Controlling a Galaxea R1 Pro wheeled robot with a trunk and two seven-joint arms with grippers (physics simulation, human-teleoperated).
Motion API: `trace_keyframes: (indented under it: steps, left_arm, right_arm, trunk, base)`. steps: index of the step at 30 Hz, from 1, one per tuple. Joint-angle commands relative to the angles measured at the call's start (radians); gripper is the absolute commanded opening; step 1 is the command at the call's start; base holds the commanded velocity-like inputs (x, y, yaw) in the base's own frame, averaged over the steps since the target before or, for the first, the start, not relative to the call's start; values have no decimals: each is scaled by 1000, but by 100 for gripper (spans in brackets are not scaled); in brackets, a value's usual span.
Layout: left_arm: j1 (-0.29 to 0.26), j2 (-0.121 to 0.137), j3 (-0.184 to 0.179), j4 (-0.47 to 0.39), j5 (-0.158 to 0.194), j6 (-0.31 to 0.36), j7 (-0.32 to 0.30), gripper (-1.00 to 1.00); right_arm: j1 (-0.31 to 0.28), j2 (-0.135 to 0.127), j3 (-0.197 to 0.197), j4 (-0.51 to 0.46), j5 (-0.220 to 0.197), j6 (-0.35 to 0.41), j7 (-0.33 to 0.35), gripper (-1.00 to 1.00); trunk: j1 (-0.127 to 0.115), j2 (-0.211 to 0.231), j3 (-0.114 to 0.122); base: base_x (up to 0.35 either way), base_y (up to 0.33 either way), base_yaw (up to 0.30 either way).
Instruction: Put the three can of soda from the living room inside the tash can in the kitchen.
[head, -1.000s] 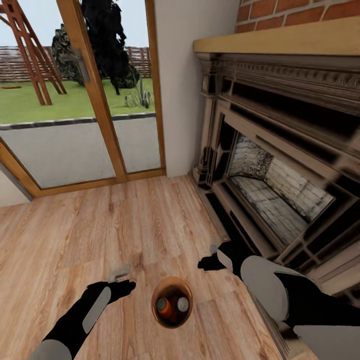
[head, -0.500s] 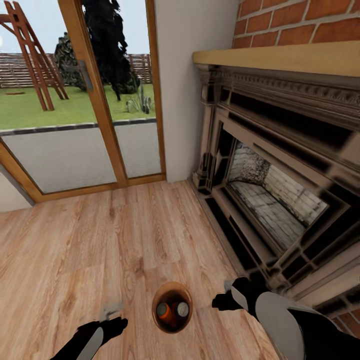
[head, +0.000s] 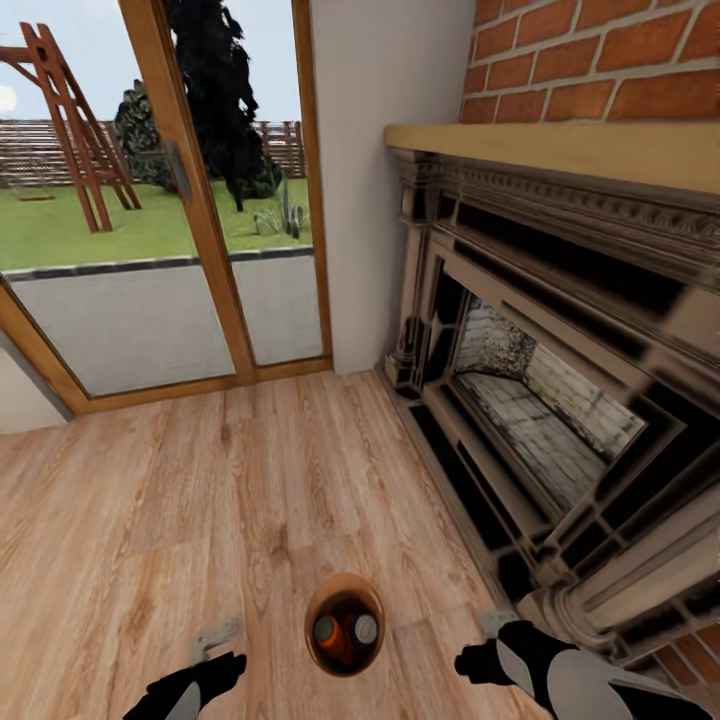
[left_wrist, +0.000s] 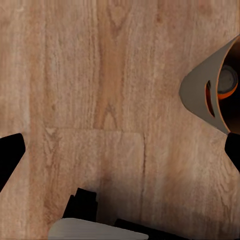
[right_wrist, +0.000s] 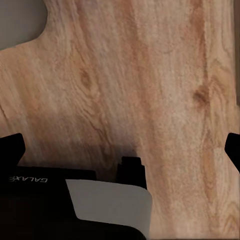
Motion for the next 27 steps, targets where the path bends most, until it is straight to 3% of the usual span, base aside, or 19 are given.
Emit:
trace_keyframes:
  steps: [1,8,27]
  left_arm:
    - [0,0,0,15,0,-12,0,100]
    - [-1,-3,-44,78,0,-56,0,100]
    - [4,-4,-69,125,-1,-119,0,100]
  right_arm:
    - [4,0,0,0,0,-9,0,100]
    - [37,-2,0,2,0,-110,1,100]
    - [52,-3,-1,1,2,-130,2,100]
  trunk:
    - [-4,7,5]
    - [-31,56,38]
    - [-104,189,125]
  base:
    - [0,0,0]
    - [0,0,0]
    - [0,0,0]
